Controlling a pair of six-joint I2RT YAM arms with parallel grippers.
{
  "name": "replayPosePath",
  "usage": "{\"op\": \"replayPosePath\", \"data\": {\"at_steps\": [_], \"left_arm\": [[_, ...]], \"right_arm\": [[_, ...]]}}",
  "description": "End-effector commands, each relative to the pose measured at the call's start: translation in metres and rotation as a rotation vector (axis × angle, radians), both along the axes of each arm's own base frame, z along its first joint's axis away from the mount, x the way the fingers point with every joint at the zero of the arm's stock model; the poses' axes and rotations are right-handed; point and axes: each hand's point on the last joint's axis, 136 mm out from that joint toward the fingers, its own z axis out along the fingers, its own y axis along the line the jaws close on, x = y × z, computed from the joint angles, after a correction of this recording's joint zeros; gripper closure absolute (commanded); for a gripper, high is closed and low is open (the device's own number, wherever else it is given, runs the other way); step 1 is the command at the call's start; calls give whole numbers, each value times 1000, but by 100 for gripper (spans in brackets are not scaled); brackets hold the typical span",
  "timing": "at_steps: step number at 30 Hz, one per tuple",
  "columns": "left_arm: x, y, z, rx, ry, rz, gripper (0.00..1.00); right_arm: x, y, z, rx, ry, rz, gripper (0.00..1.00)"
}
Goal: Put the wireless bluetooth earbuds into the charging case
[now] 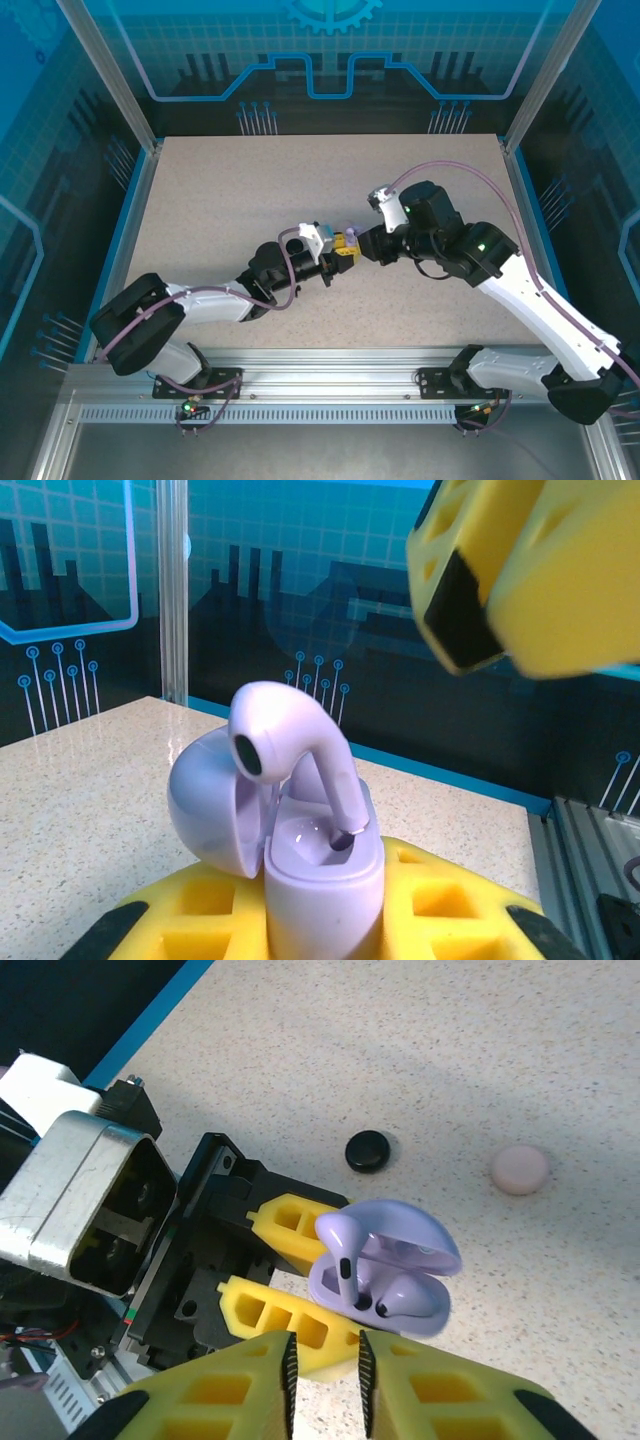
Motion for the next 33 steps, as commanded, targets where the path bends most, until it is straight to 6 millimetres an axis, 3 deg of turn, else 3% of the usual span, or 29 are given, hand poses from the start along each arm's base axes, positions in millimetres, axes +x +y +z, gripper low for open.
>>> {"op": "replayPosePath", "data": {"at_steps": [1,10,14,17,21,23,28,33], "left_arm": [[-4,-1,5,-17,-60,-13,98],[-6,0,5,-30,-79,-16,98],[-5,-1,4,-31,-80,-17,98],[-5,0,5,-33,-82,-14,98],[-5,-1,5,-38,-74,-15,98],[-5,-1,5,-39,-70,-17,98],[-5,-1,3,-31,-76,-16,98],[-8,-2,-3,-15,-93,-29,98]], "right_arm": [[-1,-13,7,-48,-40,-13,72],[-8,-3,3,-29,-29,60,70],[-10,7,1,15,-7,92,78],[-9,10,0,26,-6,91,78],[-6,5,-1,6,-12,67,77],[-5,0,-1,-16,-12,46,72],[-2,-21,-4,-146,7,-21,67],[-4,-20,-5,-194,21,-17,62]]}}
